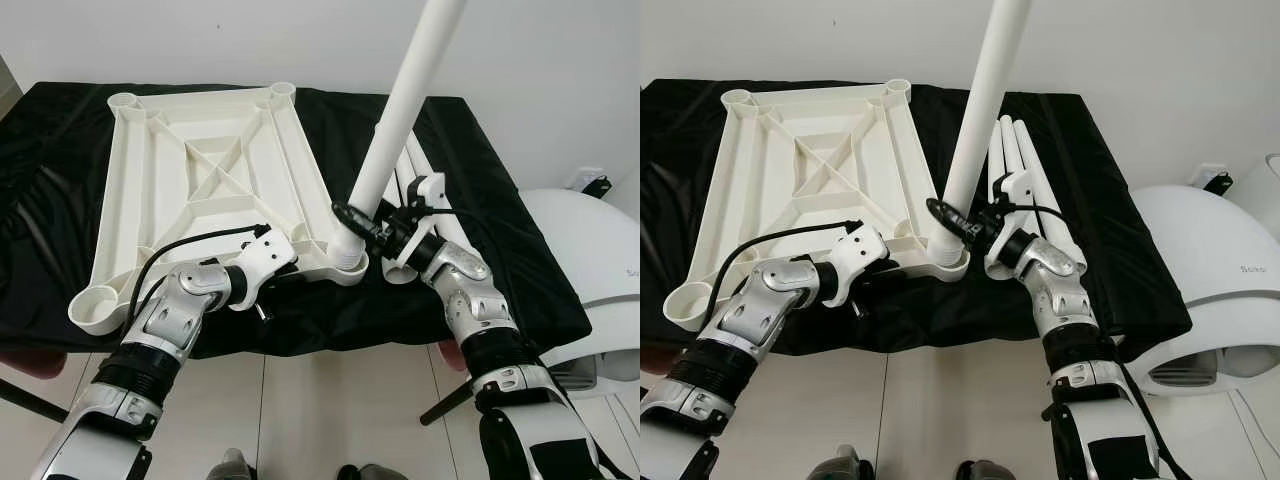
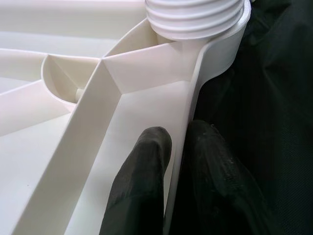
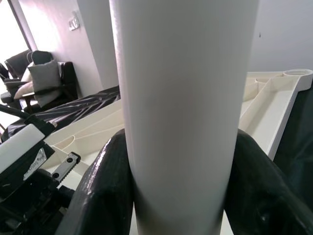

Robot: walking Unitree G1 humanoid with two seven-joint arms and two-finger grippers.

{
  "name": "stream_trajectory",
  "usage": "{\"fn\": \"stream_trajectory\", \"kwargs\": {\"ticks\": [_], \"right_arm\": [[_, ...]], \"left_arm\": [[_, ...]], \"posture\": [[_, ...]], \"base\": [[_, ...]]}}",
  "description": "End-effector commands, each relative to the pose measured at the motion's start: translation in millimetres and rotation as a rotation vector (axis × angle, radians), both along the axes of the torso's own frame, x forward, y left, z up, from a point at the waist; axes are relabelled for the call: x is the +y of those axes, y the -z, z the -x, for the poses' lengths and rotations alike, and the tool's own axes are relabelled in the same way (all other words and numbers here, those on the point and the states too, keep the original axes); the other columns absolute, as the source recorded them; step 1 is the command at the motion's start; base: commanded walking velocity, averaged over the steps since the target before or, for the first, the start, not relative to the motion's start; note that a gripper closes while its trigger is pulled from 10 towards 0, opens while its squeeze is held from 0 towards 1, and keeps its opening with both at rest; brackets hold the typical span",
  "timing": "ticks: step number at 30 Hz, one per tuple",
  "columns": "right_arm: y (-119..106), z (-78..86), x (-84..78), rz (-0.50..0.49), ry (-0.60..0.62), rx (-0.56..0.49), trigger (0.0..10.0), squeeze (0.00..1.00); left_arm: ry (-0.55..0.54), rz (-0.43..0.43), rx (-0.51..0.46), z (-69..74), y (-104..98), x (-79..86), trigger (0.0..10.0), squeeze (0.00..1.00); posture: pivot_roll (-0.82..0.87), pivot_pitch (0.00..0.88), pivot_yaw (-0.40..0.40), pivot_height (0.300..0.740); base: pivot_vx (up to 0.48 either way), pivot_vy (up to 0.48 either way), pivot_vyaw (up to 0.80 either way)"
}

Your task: Building children table

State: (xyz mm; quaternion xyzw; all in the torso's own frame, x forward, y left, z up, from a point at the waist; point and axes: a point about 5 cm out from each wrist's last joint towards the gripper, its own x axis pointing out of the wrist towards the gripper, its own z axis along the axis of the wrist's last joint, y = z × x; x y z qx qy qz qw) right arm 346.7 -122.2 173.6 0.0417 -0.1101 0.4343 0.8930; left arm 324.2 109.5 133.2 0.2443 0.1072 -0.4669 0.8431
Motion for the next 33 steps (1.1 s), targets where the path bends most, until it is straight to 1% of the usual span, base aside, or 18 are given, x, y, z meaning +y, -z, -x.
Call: {"fn": "stream_trajectory", "kwargs": {"ticks": [1,4,7,9,11,16,25,33], "right_arm": [[15,2.9,1.8,0.048,-0.015,0.043,10.0,0.00],[30,5.6,-1.4,0.106,-0.004,0.079,10.0,0.00],[33,4.4,-5.8,0.122,0.016,0.084,10.0,0.00],[33,4.4,-5.8,0.122,0.016,0.084,10.0,0.00],[37,2.3,-11.7,0.138,0.046,0.096,10.0,0.00],[41,0.7,-17.0,0.143,0.068,0.119,10.0,0.00],[45,3.4,-13.9,0.155,0.024,0.120,10.0,0.00],[57,8.4,-13.6,0.164,0.019,0.147,10.0,0.00]], "left_arm": [[-0.004,-0.006,-0.009,2.9,3,-5.0,10.0,0.00],[-0.007,-0.007,-0.014,2.8,2,-5.1,10.0,0.00],[-0.010,-0.007,-0.017,2.3,1,-5.1,10.0,0.00],[-0.010,-0.007,-0.017,2.3,1,-5.1,10.0,0.00],[-0.011,-0.005,-0.019,1.9,0,-5.7,10.0,0.00],[-0.009,0.000,-0.024,1.7,-2,-7.2,10.0,0.00],[-0.006,0.005,-0.027,2.2,-3,-9.0,10.0,0.00],[-0.003,0.008,-0.034,2.6,-5,-10.9,10.0,0.00]], "posture": [[0.05,0.038,-0.040,0.740],[0.04,0.036,-0.042,0.740],[0.04,0.034,-0.041,0.740],[0.04,0.034,-0.041,0.740],[0.04,0.031,-0.041,0.740],[0.04,0.029,-0.043,0.740],[0.04,0.026,-0.044,0.740],[0.03,0.036,-0.043,0.740]], "base": [[0.000,0.000,0.00],[0.000,0.000,0.00],[0.000,0.000,0.00],[0.000,0.000,0.00],[0.000,0.000,0.00],[0.000,0.000,0.00],[0.000,0.000,0.00],[0.000,0.000,0.00]]}}
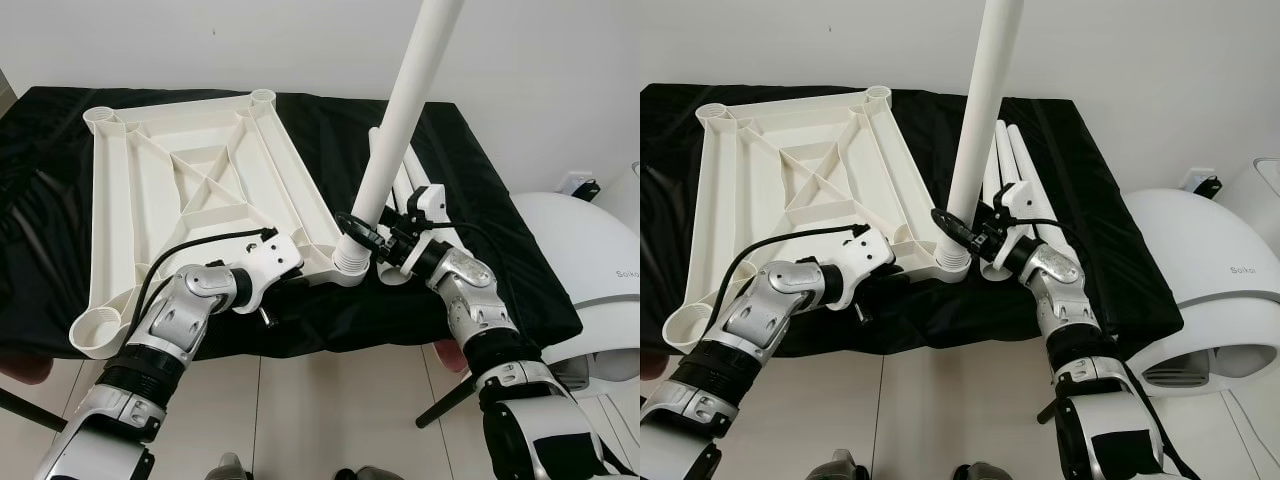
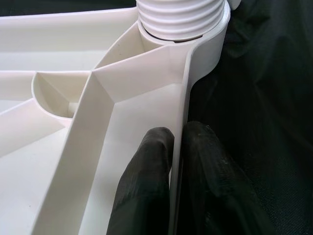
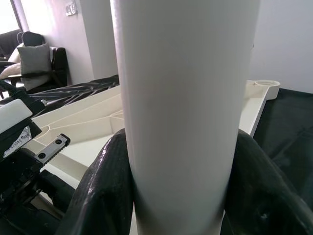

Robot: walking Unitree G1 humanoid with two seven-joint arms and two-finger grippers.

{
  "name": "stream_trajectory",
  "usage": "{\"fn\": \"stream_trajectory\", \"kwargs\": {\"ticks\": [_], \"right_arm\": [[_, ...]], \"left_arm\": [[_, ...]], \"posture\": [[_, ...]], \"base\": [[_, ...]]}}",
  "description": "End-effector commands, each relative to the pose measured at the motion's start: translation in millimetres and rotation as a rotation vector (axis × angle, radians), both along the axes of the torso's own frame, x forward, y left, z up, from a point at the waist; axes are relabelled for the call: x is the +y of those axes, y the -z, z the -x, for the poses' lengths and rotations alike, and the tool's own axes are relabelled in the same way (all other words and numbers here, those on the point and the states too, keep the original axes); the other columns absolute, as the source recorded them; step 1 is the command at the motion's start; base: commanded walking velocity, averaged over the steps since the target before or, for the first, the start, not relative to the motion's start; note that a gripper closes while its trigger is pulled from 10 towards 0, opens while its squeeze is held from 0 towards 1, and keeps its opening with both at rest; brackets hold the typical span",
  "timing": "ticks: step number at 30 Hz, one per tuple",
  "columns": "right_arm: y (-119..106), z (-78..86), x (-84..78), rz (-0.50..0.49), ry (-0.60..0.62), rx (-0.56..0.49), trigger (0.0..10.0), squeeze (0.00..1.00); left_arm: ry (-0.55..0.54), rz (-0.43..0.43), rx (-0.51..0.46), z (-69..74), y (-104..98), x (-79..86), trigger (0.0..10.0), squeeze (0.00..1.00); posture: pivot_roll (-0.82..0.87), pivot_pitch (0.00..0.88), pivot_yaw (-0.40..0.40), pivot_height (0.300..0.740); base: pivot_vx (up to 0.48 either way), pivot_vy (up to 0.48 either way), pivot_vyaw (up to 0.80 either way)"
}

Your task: Building children table

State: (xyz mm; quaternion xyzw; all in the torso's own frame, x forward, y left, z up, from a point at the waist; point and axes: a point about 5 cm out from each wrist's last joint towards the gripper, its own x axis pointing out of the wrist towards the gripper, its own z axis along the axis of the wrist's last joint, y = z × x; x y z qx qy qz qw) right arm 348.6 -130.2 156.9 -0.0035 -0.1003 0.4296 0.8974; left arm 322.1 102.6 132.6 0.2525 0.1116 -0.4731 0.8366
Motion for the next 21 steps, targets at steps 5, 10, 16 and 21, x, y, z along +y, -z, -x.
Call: {"fn": "stream_trajectory", "kwargs": {"ticks": [5,10,16,21], "right_arm": [[51,14.1,-7.7,0.069,0.023,0.214,10.0,0.00],[55,14.1,-11.2,0.037,0.041,0.243,10.0,0.00],[51,11.7,-14.8,0.002,0.052,0.249,10.0,0.00],[47,8.0,-13.9,0.004,0.053,0.252,10.0,0.00]], "left_arm": [[-0.008,0.033,-0.037,1.7,-7,-5.4,10.0,0.00],[-0.003,0.032,-0.039,2.0,-8,-6.0,10.0,0.00],[0.000,0.035,-0.039,2.3,-9,-6.3,10.0,0.00],[0.001,0.041,-0.040,2.7,-11,-7.8,10.0,0.00]], "posture": [[0.03,0.046,-0.039,0.740],[0.03,0.050,-0.036,0.740],[0.03,0.054,-0.033,0.740],[0.02,0.058,-0.030,0.740]], "base": [[0.000,0.000,0.00],[0.000,0.000,0.00],[0.000,0.000,0.00],[0.000,0.000,0.00]]}}
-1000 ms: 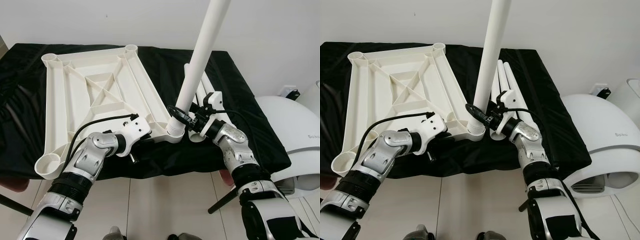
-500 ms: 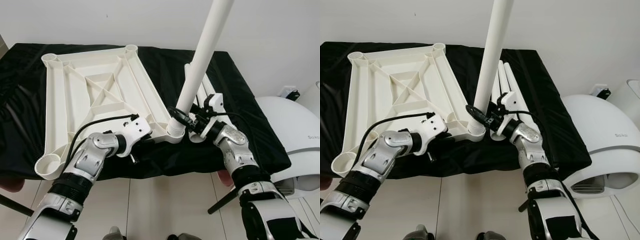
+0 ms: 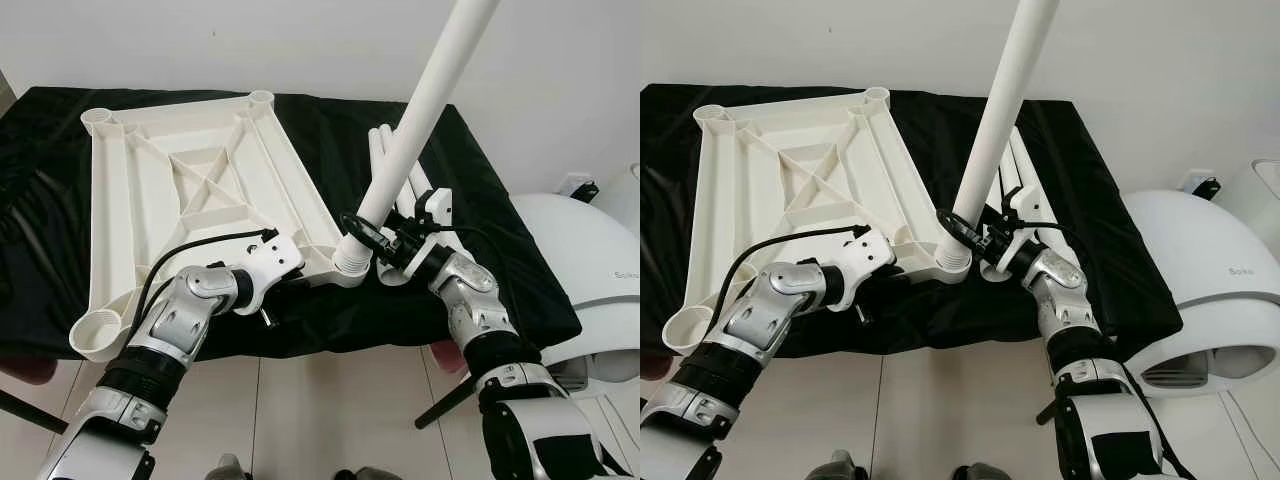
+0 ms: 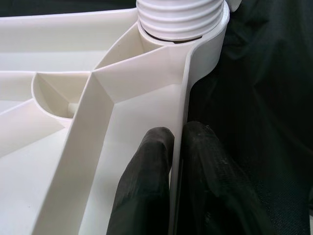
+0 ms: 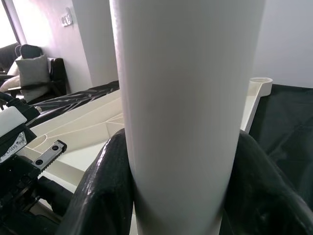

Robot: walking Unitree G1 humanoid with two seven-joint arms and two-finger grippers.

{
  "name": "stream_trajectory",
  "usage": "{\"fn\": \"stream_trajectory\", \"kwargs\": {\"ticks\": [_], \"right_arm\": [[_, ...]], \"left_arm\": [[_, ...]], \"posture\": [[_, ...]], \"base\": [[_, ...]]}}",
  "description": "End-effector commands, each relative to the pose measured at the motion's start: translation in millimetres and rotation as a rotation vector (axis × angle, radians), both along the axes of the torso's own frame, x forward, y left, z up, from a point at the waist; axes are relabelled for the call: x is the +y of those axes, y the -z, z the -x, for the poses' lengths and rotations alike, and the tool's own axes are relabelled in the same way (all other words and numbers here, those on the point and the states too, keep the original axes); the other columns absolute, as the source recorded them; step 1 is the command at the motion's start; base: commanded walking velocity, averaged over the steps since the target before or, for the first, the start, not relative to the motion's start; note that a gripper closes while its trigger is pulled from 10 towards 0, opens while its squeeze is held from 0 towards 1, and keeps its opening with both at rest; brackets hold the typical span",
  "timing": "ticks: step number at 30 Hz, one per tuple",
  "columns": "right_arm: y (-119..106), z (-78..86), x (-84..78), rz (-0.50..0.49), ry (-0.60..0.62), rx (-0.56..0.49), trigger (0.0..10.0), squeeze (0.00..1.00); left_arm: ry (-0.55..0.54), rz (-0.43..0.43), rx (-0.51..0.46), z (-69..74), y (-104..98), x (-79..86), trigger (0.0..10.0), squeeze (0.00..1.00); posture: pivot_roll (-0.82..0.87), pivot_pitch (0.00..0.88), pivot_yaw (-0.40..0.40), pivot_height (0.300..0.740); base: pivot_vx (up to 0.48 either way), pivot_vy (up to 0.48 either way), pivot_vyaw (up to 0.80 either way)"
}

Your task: Building children table

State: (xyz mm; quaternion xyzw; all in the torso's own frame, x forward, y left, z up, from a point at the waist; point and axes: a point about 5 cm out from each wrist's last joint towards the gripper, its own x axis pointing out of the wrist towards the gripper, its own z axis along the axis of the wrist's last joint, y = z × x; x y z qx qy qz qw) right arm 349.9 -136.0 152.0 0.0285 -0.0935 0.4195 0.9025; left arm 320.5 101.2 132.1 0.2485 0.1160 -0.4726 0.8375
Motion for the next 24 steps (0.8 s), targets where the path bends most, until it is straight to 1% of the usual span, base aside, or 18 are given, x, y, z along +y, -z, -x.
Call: {"fn": "stream_trajectory", "kwargs": {"ticks": [1,4,5,6,7,10,18,24], "right_arm": [[40,7.9,-7.1,0.056,0.009,0.214,10.0,0.00],[38,7.0,-6.5,0.057,-0.006,0.215,10.0,0.00],[35,6.1,-6.1,0.064,-0.030,0.213,10.0,0.00],[32,5.5,-6.2,0.089,-0.070,0.204,10.0,0.00],[32,5.5,-6.2,0.089,-0.070,0.204,10.0,0.00],[27,4.0,-8.4,0.131,-0.122,0.196,10.0,0.00],[21,-1.6,-10.6,0.178,-0.122,0.181,10.0,0.00],[24,-0.5,-7.4,0.190,-0.104,0.160,10.0,0.00]], "left_arm": [[0.007,0.039,-0.052,1.2,-11,-6.9,10.0,0.00],[0.007,0.039,-0.053,1.3,-11,-7.2,10.0,0.00],[0.008,0.039,-0.054,1.3,-12,-7.4,10.0,0.00],[0.009,0.040,-0.056,1.2,-12,-7.7,10.0,0.00],[0.009,0.040,-0.056,1.2,-12,-7.7,10.0,0.00],[0.009,0.044,-0.057,0.9,-13,-8.5,10.0,0.00],[0.007,0.048,-0.059,1.5,-14,-9.5,10.0,0.00],[0.006,0.050,-0.062,2.1,-15,-10.1,10.0,0.00]], "posture": [[0.02,0.057,-0.030,0.740],[0.02,0.057,-0.030,0.740],[0.02,0.063,-0.030,0.740],[0.02,0.064,-0.030,0.740],[0.02,0.064,-0.030,0.740],[0.02,0.066,-0.030,0.740],[0.02,0.069,-0.029,0.740],[0.02,0.070,-0.032,0.740]], "base": [[0.000,0.000,0.00],[0.000,0.000,0.00],[0.000,0.000,0.00],[0.000,0.000,0.00],[0.000,0.000,0.00],[0.000,0.000,0.00],[0.000,0.000,0.00],[0.000,0.000,0.00]]}}
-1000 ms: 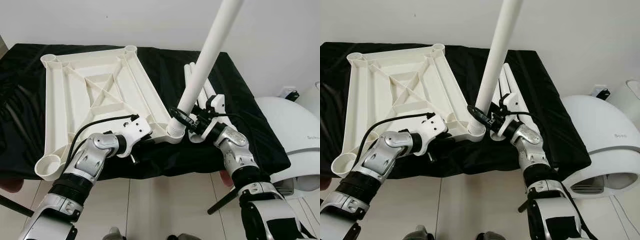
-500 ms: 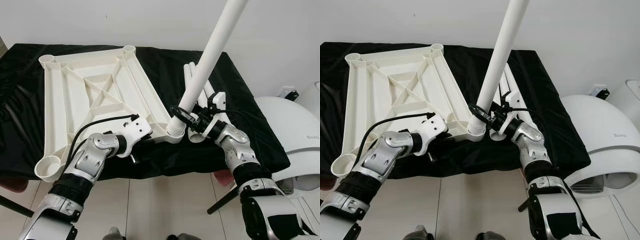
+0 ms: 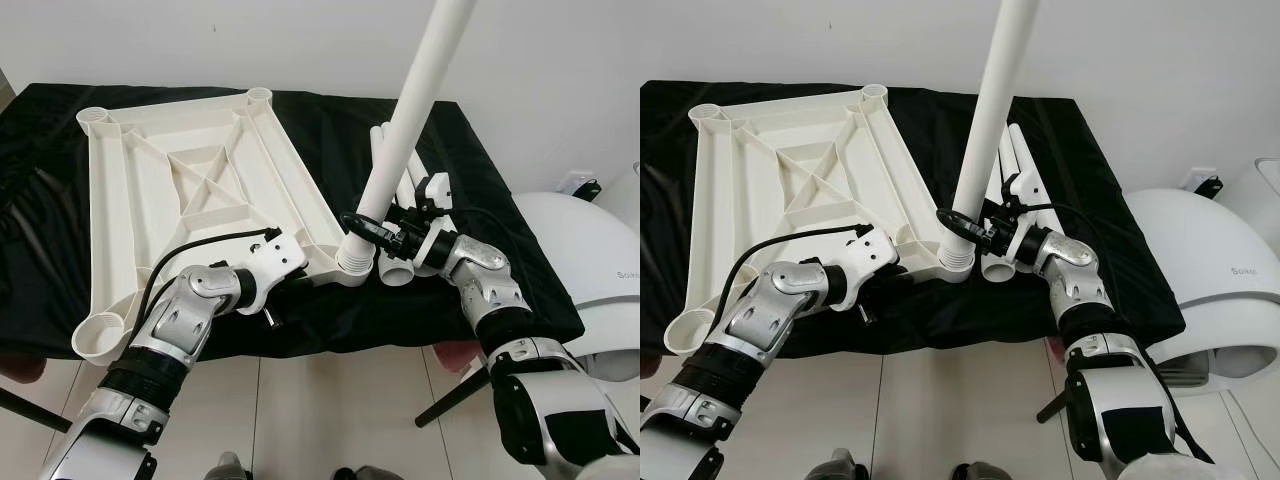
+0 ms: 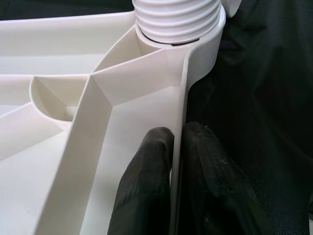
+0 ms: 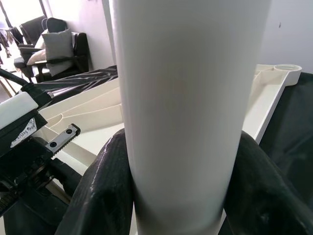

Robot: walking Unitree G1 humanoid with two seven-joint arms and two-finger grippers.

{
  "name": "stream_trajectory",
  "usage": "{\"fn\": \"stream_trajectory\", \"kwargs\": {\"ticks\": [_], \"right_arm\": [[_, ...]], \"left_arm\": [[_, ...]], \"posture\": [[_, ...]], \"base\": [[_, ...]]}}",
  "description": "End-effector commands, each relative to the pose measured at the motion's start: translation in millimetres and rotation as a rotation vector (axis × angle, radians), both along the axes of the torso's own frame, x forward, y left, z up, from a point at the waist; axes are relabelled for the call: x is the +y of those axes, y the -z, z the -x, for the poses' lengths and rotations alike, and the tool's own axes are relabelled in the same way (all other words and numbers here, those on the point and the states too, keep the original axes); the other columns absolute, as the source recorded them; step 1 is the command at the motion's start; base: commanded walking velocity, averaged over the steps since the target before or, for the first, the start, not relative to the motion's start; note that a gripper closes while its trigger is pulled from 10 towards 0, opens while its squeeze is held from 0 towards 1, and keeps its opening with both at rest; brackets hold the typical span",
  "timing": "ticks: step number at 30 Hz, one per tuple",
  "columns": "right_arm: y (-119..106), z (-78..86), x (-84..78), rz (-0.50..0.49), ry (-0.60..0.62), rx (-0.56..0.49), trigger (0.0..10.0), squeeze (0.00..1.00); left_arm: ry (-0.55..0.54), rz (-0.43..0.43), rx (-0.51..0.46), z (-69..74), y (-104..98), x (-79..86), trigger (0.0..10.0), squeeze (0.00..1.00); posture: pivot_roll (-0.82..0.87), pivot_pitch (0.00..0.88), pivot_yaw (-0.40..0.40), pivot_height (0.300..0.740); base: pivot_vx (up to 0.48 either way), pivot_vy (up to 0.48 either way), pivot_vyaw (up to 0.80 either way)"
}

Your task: Building children table

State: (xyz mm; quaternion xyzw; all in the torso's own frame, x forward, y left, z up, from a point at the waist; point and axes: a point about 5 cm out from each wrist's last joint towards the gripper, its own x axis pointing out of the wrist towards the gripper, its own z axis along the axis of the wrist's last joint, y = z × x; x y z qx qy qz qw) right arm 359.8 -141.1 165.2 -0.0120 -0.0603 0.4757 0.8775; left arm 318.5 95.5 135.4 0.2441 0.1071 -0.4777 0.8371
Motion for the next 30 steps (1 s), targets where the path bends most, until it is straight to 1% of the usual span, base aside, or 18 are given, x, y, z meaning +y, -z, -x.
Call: {"fn": "stream_trajectory", "kwargs": {"ticks": [1,8,11,18,21,23,30], "right_arm": [[37,9.4,-2.3,0.089,0.019,0.136,10.0,0.00],[43,14.7,2.0,0.042,0.061,0.114,10.0,0.00],[46,16.9,3.1,0.037,0.062,0.113,10.0,0.00],[50,19.7,2.3,0.024,0.096,0.112,10.0,0.00],[53,21.4,2.2,0.015,0.132,0.106,10.0,0.00],[54,22.4,3.2,-0.007,0.148,0.106,10.0,0.00],[56,25.8,4.4,-0.028,0.184,0.099,10.0,0.00]], "left_arm": [[-0.007,0.033,-0.054,0.1,-11,-4.5,10.0,0.00],[-0.010,0.036,-0.059,0.7,-12,-4.3,10.0,0.00],[-0.011,0.036,-0.062,0.7,-13,-4.1,10.0,0.00],[-0.008,0.038,-0.067,1.1,-14,-5.5,10.0,0.00],[-0.006,0.038,-0.068,1.5,-14,-6.6,10.0,0.00],[-0.006,0.039,-0.070,1.9,-14,-7.1,10.0,0.00],[-0.006,0.042,-0.072,2.6,-14,-7.6,10.0,0.00]], "posture": [[0.02,0.070,-0.032,0.740],[0.02,0.065,-0.033,0.740],[0.02,0.064,-0.033,0.740],[0.02,0.057,-0.034,0.740],[0.02,0.053,-0.037,0.740],[0.02,0.052,-0.039,0.740],[0.02,0.043,-0.043,0.740]], "base": [[0.000,0.000,0.00],[0.000,0.000,0.00],[0.000,0.000,0.00],[0.000,0.000,0.00],[0.000,0.000,0.00],[0.000,0.000,0.00],[0.000,0.000,0.00]]}}
